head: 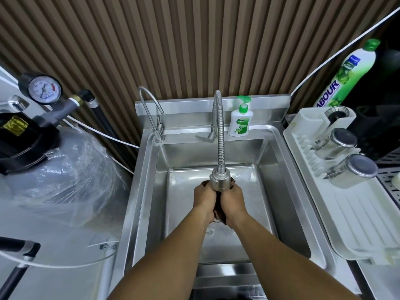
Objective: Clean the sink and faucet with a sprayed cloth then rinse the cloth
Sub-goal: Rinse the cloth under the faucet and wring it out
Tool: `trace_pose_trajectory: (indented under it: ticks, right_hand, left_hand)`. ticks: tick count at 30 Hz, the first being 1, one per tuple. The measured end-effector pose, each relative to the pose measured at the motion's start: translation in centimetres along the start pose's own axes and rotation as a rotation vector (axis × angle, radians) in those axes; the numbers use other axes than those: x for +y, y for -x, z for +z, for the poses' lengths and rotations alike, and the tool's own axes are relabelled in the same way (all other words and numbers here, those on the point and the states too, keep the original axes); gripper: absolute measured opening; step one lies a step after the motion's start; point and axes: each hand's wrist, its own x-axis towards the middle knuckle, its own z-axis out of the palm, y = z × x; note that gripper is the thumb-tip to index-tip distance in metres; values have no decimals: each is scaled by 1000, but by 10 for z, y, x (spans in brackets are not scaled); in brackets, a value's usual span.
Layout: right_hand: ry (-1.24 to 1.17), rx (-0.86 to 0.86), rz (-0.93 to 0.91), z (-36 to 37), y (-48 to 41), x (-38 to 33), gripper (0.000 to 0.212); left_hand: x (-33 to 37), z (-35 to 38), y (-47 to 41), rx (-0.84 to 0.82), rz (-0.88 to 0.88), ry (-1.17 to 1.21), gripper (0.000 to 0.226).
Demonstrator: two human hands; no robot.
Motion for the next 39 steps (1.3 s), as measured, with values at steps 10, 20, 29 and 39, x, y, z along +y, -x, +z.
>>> trace_pose_trajectory:
  ticks: [10, 20, 29, 39]
  right_hand:
    - [13, 61, 76, -7, -4, 9, 35]
    - [-86, 144, 162, -1, -11, 6, 26]
    - [-17, 174, 72, 1, -13, 2, 16]
    - [-84, 236, 63, 3, -9, 4, 47]
  left_hand:
    - [-9, 0, 1, -35, -69, -74, 28]
    - [-7, 4, -1, 23, -38, -72, 20]
    - [-2, 3, -4, 47, -46, -15, 17]
    - [-17, 6, -2, 3, 15, 3, 29]
